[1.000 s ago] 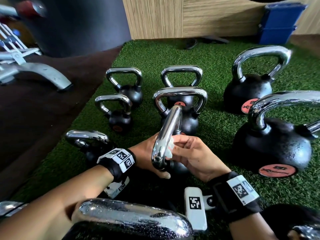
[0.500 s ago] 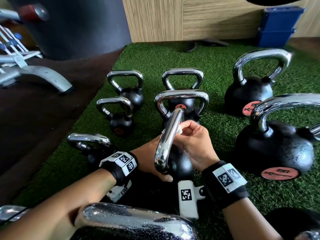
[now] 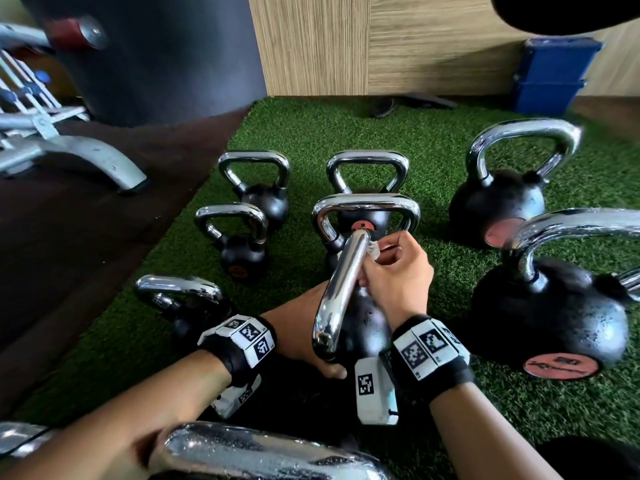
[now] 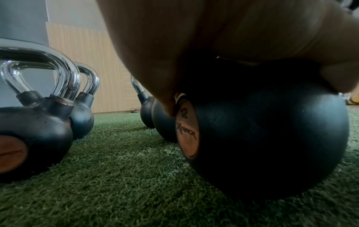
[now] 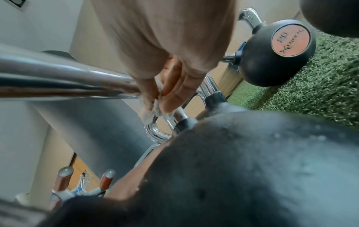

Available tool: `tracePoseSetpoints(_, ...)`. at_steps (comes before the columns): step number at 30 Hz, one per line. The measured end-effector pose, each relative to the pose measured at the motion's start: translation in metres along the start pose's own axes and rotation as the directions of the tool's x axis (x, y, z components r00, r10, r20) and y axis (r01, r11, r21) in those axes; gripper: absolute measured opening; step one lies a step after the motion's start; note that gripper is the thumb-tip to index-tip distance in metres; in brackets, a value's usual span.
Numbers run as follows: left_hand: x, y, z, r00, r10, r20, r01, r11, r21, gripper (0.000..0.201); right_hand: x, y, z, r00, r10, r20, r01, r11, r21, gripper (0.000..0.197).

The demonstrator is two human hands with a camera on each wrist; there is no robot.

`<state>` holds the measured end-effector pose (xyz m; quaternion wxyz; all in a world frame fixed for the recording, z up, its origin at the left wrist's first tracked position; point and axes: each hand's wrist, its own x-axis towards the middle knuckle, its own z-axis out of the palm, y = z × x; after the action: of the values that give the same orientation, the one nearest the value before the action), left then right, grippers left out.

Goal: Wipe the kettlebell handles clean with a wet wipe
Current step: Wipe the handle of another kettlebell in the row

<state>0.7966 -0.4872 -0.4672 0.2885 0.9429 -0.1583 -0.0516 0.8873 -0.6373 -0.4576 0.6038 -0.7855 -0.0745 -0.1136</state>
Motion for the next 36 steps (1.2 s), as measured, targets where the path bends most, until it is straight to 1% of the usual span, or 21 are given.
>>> tracePoseSetpoints(4,-0.001,-0.001,0.0,0.999,-0.035,-0.02,0.035,0.999,0.034,0.079,0.003,0.003,0.004,1.0,0.025,0.004,-0.025,0.999,-0.025,0.015)
tracePoseSetpoints(6,-0.001,0.0,-0.001,1.0,-0.026,-0.008,0.026,0.996,0.08,0.077,0.0,0.005,0.004,0.999,0.047,0.013,-0.046,0.993,-0.106,0.016)
tracePoseSetpoints(9,0.0,-0.002,-0.011,0.994,-0.029,0.106,0.019,0.995,0.098,0.092,-0.004,0.005,0.006,0.99,0.116,0.074,-0.095,0.966,-0.239,0.025)
tracePoseSetpoints(10,-0.002,-0.003,-0.018,0.986,-0.068,0.149,0.055,0.994,0.089,0.095,-0.004,0.003,0.005,0.985,0.142,0.102,-0.111,0.958,-0.263,0.026)
tracePoseSetpoints(11,-0.006,-0.006,-0.026,0.975,-0.137,0.177,0.121,0.988,0.099,0.092,-0.003,-0.001,0.003,0.979,0.16,0.13,-0.117,0.952,-0.284,0.029)
tracePoseSetpoints(12,-0.01,-0.008,-0.034,0.963,-0.198,0.185,0.18,0.977,0.112,0.082,-0.002,-0.003,-0.001,0.974,0.157,0.161,-0.104,0.95,-0.295,0.034)
tracePoseSetpoints(13,-0.014,-0.01,-0.045,0.952,-0.256,0.166,0.246,0.966,0.08,0.067,0.0,-0.005,-0.006,0.973,0.127,0.191,-0.068,0.954,-0.291,0.04)
tracePoseSetpoints(15,-0.023,-0.001,-0.067,0.927,-0.372,0.047,0.375,0.913,-0.162,0.035,0.005,-0.013,-0.017,0.968,0.014,0.252,0.051,0.966,-0.252,0.052)
tracePoseSetpoints(16,-0.025,0.01,-0.076,0.916,-0.401,0.008,0.39,0.884,-0.257,0.031,0.008,-0.018,-0.022,0.954,-0.043,0.297,0.122,0.959,-0.255,0.059)
tracePoseSetpoints(17,-0.027,0.022,-0.084,0.918,-0.396,0.007,0.384,0.886,-0.258,0.041,0.012,-0.025,-0.026,0.929,-0.095,0.358,0.203,0.94,-0.276,0.065)
tracePoseSetpoints(18,-0.028,0.035,-0.09,0.929,-0.368,0.037,0.369,0.911,-0.184,0.057,0.016,-0.031,-0.028,0.892,-0.138,0.431,0.287,0.909,-0.303,0.07)
tracePoseSetpoints(19,-0.029,0.049,-0.092,0.94,-0.333,0.067,0.337,0.94,-0.054,0.07,0.019,-0.038,-0.029,0.848,-0.167,0.503,0.365,0.871,-0.327,0.074)
tracePoseSetpoints(20,-0.029,0.063,-0.091,0.948,-0.31,0.073,0.302,0.948,0.101,0.078,0.022,-0.043,-0.029,0.81,-0.181,0.558,0.427,0.834,-0.35,0.073)
tracePoseSetpoints(21,-0.027,0.073,-0.088,0.949,-0.311,0.052,0.29,0.927,0.239,0.082,0.023,-0.046,-0.03,0.787,-0.189,0.587,0.465,0.807,-0.364,0.069)
tracePoseSetpoints(22,-0.024,0.08,-0.084,0.946,-0.323,0.009,0.303,0.896,0.324,0.082,0.024,-0.047,-0.03,0.782,-0.199,0.591,0.48,0.796,-0.368,0.062)
tracePoseSetpoints(24,-0.014,0.089,-0.077,0.937,-0.345,-0.058,0.341,0.864,0.369,0.069,0.021,-0.046,-0.03,0.79,-0.224,0.571,0.488,0.793,-0.364,0.051)
tracePoseSetpoints(26,-0.007,0.091,-0.074,0.925,-0.37,-0.086,0.376,0.857,0.353,0.054,0.017,-0.044,-0.03,0.789,-0.239,0.565,0.497,0.789,-0.361,0.048)
tracePoseSetpoints(29,-0.003,0.09,-0.081,0.919,-0.391,-0.052,0.382,0.85,0.363,0.05,0.016,-0.048,-0.038,0.803,-0.222,0.553,0.488,0.778,-0.395,0.046)
tracePoseSetpoints(31,-0.003,0.086,-0.091,0.928,-0.372,0.008,0.339,0.855,0.393,0.048,0.017,-0.051,-0.05,0.82,-0.193,0.539,0.473,0.758,-0.448,0.047)
tracePoseSetpoints(33,-0.005,0.084,-0.104,0.947,-0.317,0.047,0.264,0.857,0.443,0.049,0.014,-0.052,-0.063,0.846,-0.153,0.511,0.436,0.749,-0.499,0.042)
tracePoseSetpoints(36,-0.003,0.079,-0.117,0.971,-0.223,0.09,0.14,0.829,0.541,0.066,-0.003,-0.052,-0.081,0.88,-0.081,0.468,0.371,0.733,-0.57,0.035)
